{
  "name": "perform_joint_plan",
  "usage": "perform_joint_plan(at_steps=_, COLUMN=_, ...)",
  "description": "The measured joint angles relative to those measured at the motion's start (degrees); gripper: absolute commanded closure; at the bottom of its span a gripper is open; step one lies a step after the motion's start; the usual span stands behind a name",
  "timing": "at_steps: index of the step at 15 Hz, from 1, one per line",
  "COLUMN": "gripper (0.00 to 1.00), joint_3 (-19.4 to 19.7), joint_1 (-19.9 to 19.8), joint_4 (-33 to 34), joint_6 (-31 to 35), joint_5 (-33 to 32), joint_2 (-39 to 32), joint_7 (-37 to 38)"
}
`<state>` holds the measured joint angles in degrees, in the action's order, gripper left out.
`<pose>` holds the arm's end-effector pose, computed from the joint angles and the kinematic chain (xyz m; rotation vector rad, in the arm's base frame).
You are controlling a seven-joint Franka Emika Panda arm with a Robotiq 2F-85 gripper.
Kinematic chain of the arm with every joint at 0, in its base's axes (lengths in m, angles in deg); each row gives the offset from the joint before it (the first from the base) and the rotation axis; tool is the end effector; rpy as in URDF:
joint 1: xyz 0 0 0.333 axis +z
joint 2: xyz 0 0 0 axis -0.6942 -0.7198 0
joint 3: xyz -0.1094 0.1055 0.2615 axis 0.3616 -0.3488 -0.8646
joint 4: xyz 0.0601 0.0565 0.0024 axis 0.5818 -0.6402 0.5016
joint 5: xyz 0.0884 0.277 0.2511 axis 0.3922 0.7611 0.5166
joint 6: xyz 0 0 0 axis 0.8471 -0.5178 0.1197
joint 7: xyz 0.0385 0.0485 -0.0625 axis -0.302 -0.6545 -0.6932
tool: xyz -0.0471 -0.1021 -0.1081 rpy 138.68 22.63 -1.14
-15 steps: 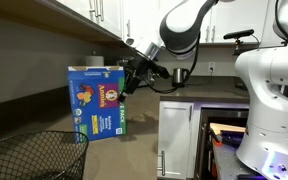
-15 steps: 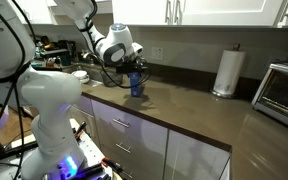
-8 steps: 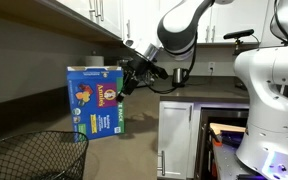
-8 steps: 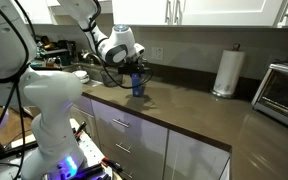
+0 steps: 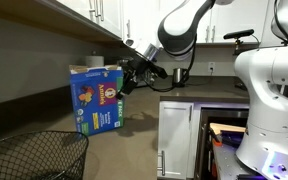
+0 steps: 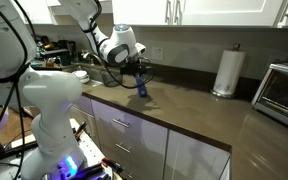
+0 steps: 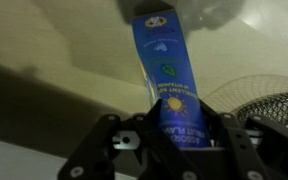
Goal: Flip the box anticlockwise
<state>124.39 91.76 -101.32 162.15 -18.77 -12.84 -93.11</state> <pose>0.4503 0.0828 0.3112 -2.7226 -1.1139 -0.8988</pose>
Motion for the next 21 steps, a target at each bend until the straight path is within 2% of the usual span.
perform_joint_plan(at_steps=1, gripper=0.79, joint_3=-0.8, joint_1=-1.1, joint_4=0.1, joint_6=0.0, joint_5=-1.1, joint_2=-0.2, joint_7=0.1)
perform_joint_plan(at_steps=4, gripper=0.72, joint_3=-4.4, joint_1=-5.5, joint_4=0.3, joint_6=-0.3, joint_5=-4.9, joint_2=-0.8, joint_7=1.0)
perform_joint_plan(at_steps=7, gripper=0.63, joint_3=-9.7, joint_1=-11.8, joint_4=0.9, joint_6=-2.4, joint_5=-9.6, joint_2=-1.0, joint_7=3.7)
perform_joint_plan(at_steps=8, gripper=0.54, joint_3=-11.7, joint_1=-14.1, joint_4=1.3, joint_6=-3.8, joint_5=-11.4, joint_2=-0.9, joint_7=5.1)
perform_joint_plan(at_steps=9, gripper=0.58, joint_3=-14.4, joint_1=-16.9, joint_4=1.8, joint_6=-5.6, joint_5=-12.1, joint_2=-0.9, joint_7=5.9)
perform_joint_plan(at_steps=10, gripper=0.57, joint_3=-17.8, joint_1=-20.2, joint_4=2.4, joint_6=-7.6, joint_5=-12.2, joint_2=-0.7, joint_7=6.2)
perform_joint_plan(at_steps=12, gripper=0.64, joint_3=-23.8, joint_1=-26.2, joint_4=3.3, joint_6=-11.4, joint_5=-13.1, joint_2=-0.2, joint_7=7.6)
perform_joint_plan(at_steps=14, gripper=0.70, joint_3=-28.3, joint_1=-30.5, joint_4=4.0, joint_6=-14.9, joint_5=-14.2, joint_2=0.8, joint_7=9.3)
perform_joint_plan(at_steps=16, gripper=0.74, joint_3=-31.5, joint_1=-33.6, joint_4=4.5, joint_6=-18.1, joint_5=-15.5, joint_2=2.0, joint_7=10.7)
perform_joint_plan(at_steps=21, gripper=0.64, joint_3=-35.6, joint_1=-36.7, joint_4=4.8, joint_6=-25.0, joint_5=-17.7, joint_2=4.9, joint_7=12.3)
